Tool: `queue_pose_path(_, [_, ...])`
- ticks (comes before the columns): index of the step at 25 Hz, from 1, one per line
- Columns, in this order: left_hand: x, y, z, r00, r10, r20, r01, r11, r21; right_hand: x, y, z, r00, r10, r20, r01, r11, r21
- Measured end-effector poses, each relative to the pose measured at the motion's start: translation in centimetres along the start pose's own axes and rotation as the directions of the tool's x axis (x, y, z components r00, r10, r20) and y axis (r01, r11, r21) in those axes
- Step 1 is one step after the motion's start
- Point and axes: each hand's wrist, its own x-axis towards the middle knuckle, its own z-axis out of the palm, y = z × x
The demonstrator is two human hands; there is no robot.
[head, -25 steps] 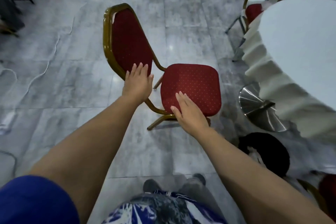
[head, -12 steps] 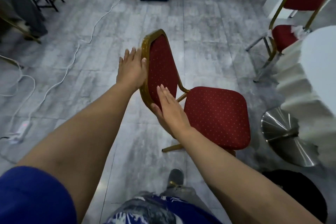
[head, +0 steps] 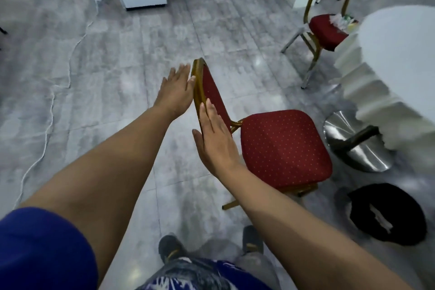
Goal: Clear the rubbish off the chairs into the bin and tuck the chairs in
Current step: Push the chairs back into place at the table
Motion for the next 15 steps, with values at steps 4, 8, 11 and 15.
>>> queue_pose_path(4, [2.2,-0.4,0.2,0.989,0.119,0.085,-0.115,0.992,-0.054,1.5,-1.0,0.7,0.989,0.084,-0.121,-0.093,0.994,-0.064])
queue_pose_path(8, [3.0,-1.3,1.0,0.978,0.183,0.097,-0.170,0.977,-0.132,1.7,-1.4,1.5,0.974,0.108,-0.197,-0.125,0.989,-0.076])
queue_pose_path(11, [3.2,-1.7,1.3,0.970,0.235,0.059,-0.225,0.965,-0.131,1.5,-1.2,1.6,0.967,0.106,-0.229,-0.130,0.987,-0.091])
queue_pose_path(15, [3.2,-1.7,2.1,0.967,0.256,0.012,-0.247,0.944,-0.219,1.8,-0.5,1.6,0.965,0.026,-0.260,-0.070,0.985,-0.160])
